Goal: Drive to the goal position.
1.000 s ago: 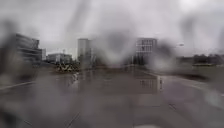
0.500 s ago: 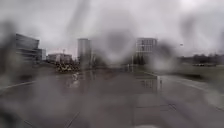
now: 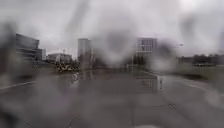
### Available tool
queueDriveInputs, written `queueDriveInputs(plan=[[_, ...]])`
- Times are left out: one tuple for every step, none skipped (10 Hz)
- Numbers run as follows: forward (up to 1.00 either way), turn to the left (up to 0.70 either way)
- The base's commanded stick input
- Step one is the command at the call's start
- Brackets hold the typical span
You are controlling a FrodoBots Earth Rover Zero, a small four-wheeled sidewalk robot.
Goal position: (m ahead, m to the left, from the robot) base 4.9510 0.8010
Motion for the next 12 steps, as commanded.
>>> queueDriveInputs(plan=[[0.07,0.00],[0.07,0.00],[0.07,0.00],[0.07,0.00],[0.07,0.00],[0.07,0.00],[0.07,0.00],[0.07,0.00],[0.07,0.00],[0.07,0.00],[0.07,0.00],[0.07,0.00]])
